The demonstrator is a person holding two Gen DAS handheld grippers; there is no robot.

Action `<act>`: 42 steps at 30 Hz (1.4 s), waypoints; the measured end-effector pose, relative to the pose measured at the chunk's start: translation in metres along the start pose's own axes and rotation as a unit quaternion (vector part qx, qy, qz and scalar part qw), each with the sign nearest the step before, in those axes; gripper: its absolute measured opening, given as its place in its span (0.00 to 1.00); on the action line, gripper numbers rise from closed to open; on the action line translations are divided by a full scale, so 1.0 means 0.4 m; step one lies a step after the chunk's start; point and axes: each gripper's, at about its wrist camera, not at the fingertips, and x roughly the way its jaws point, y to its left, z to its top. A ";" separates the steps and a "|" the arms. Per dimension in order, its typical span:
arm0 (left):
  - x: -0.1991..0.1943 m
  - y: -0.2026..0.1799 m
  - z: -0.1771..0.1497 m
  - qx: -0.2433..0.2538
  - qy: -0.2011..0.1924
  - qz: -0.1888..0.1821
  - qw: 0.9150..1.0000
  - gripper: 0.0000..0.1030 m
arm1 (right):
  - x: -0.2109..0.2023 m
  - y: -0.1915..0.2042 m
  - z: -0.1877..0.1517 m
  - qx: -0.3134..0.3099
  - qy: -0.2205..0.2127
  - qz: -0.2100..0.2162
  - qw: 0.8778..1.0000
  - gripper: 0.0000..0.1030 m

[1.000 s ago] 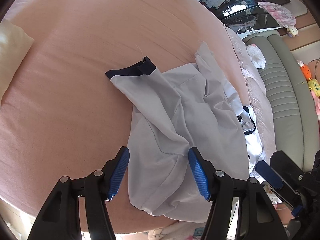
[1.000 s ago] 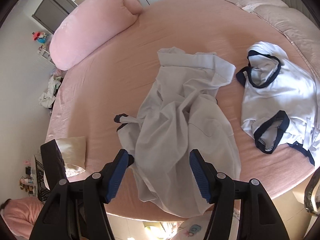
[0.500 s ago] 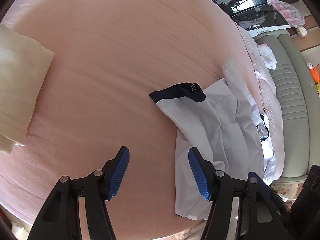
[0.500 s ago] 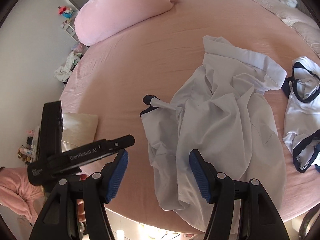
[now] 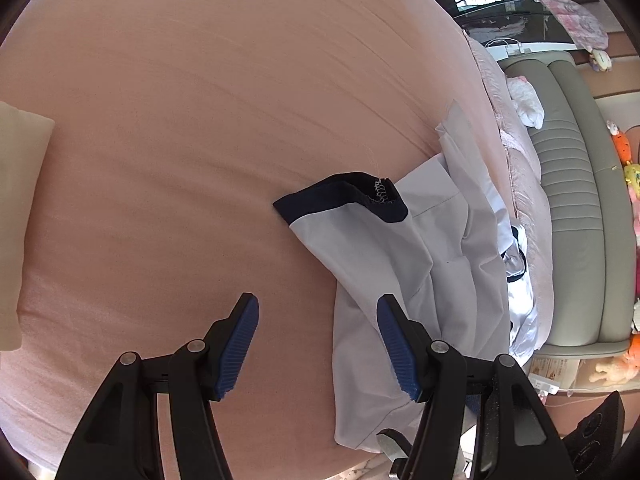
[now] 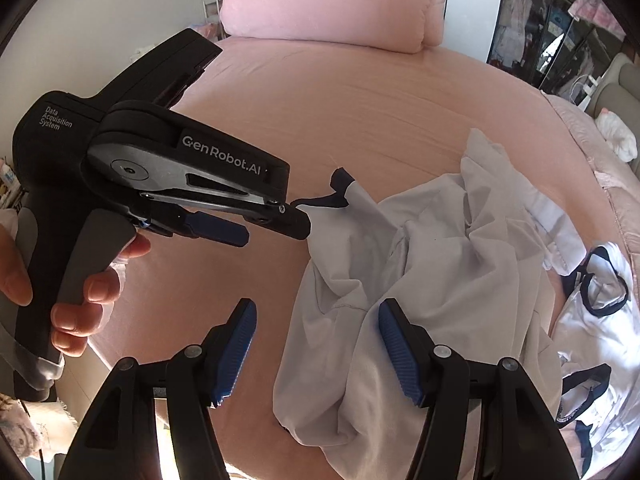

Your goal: Fold clothes

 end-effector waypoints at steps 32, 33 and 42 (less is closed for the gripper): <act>0.065 -0.023 0.050 0.011 0.043 -0.022 0.999 0.57 | 0.058 0.012 -0.015 -0.056 0.010 -0.108 0.992 0.61; 0.077 -0.025 0.051 0.011 0.048 -0.024 0.999 0.57 | 0.063 0.016 -0.013 -0.057 0.011 -0.110 0.992 0.61; 0.069 0.075 0.032 -0.057 0.036 -0.105 0.992 0.59 | 0.107 0.008 -0.017 -0.027 0.020 -0.105 0.994 0.56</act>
